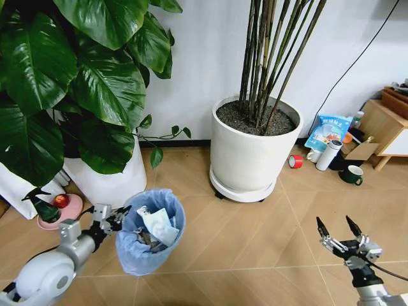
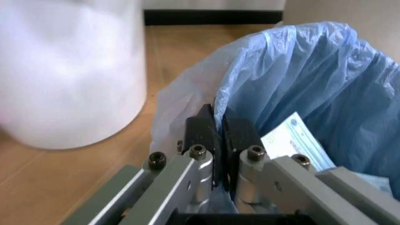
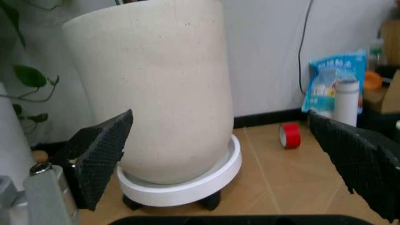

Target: Pick up the trash bin and place the garbage on the floor into it.

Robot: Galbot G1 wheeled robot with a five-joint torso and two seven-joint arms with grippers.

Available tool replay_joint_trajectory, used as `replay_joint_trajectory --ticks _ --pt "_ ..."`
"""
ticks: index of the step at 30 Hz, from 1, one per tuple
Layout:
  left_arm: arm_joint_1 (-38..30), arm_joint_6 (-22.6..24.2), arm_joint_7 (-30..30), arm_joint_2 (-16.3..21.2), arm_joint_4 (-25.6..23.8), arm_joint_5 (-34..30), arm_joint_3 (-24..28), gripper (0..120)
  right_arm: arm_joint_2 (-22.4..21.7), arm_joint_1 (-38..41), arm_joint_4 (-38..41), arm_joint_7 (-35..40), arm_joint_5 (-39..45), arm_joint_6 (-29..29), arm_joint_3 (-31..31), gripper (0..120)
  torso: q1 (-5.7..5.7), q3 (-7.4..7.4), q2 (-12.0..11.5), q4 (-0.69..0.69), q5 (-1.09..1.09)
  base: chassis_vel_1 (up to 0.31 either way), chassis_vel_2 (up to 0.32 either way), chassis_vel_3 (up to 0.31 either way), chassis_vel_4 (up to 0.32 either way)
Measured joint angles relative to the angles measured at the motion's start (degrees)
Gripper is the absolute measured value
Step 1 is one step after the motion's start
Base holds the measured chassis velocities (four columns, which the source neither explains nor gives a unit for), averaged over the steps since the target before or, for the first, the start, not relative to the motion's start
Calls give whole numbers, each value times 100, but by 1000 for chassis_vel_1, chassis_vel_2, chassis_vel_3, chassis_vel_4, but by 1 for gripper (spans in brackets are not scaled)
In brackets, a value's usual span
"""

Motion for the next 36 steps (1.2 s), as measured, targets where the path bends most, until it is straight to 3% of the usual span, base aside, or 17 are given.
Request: replay_joint_trajectory --ticks 13,27,36 --pt "1061 -86 190 -672 -290 352 -1059 0 -460 -373 270 413 -107 147 -1173 100 0 0 0 0 2 0 0 0 0" --pt "1618 -158 300 -1290 -486 577 -1508 0 -447 -94 -49 488 -91 167 -1118 100 0 0 -1 0 1 0 0 0 0" --pt "1565 -155 279 -1266 -493 534 -1509 0 -288 -85 -132 413 -37 229 -1057 100 0 1 -1 0 2 0 0 0 0"
